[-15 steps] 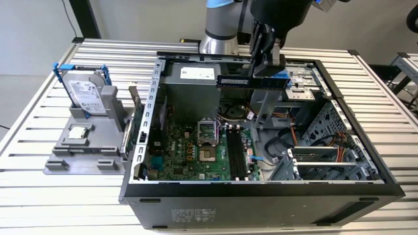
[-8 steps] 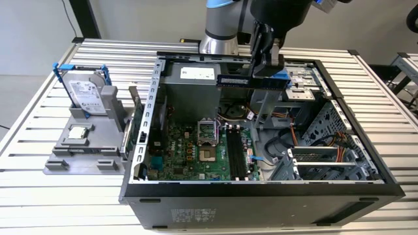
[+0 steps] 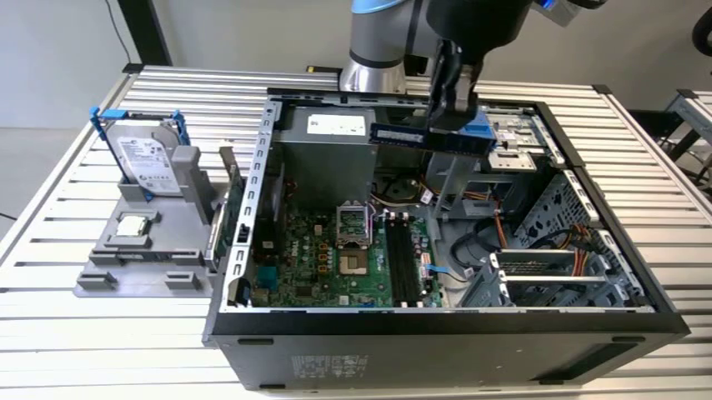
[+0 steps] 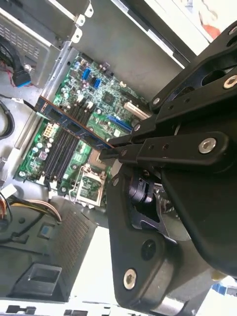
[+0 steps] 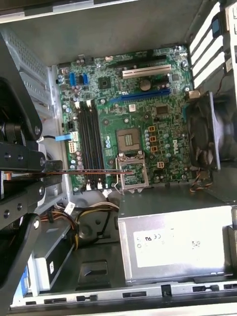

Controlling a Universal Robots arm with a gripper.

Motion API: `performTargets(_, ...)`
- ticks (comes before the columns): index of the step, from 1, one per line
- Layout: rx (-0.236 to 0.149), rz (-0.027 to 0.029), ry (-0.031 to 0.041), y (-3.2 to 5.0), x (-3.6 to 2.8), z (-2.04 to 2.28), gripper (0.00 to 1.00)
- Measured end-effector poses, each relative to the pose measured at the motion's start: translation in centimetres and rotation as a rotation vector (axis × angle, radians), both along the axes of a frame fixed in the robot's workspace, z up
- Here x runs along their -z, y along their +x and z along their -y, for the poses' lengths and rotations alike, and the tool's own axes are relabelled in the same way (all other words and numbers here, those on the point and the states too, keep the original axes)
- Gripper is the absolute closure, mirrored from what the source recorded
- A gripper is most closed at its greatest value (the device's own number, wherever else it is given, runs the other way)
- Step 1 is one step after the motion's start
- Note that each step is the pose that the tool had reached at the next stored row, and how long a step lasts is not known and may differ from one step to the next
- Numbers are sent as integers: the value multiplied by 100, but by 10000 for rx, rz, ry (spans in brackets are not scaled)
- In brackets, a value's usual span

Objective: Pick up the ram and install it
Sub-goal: 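Insert the ram into the slot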

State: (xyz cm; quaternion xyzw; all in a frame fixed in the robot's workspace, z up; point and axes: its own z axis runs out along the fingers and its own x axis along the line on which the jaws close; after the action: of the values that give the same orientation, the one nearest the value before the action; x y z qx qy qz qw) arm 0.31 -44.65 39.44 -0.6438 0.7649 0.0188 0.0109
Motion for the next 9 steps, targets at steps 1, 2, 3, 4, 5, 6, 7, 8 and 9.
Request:
performTargets(1, 143, 0, 0, 0, 0, 0, 100)
performTargets(2, 290, 0, 0, 0, 0, 0, 100)
performTargets(3, 441, 0, 0, 0, 0, 0, 100)
performTargets(4, 596, 0, 0, 0, 0, 0, 100)
performTargets(5, 766, 0, 0, 0, 0, 0, 100)
performTargets(6, 918, 0, 0, 0, 0, 0, 100)
performTargets(7, 1072, 0, 0, 0, 0, 0, 100)
performTargets(8, 1231, 0, 0, 0, 0, 0, 100)
performTargets(9, 1385, 0, 0, 0, 0, 0, 100)
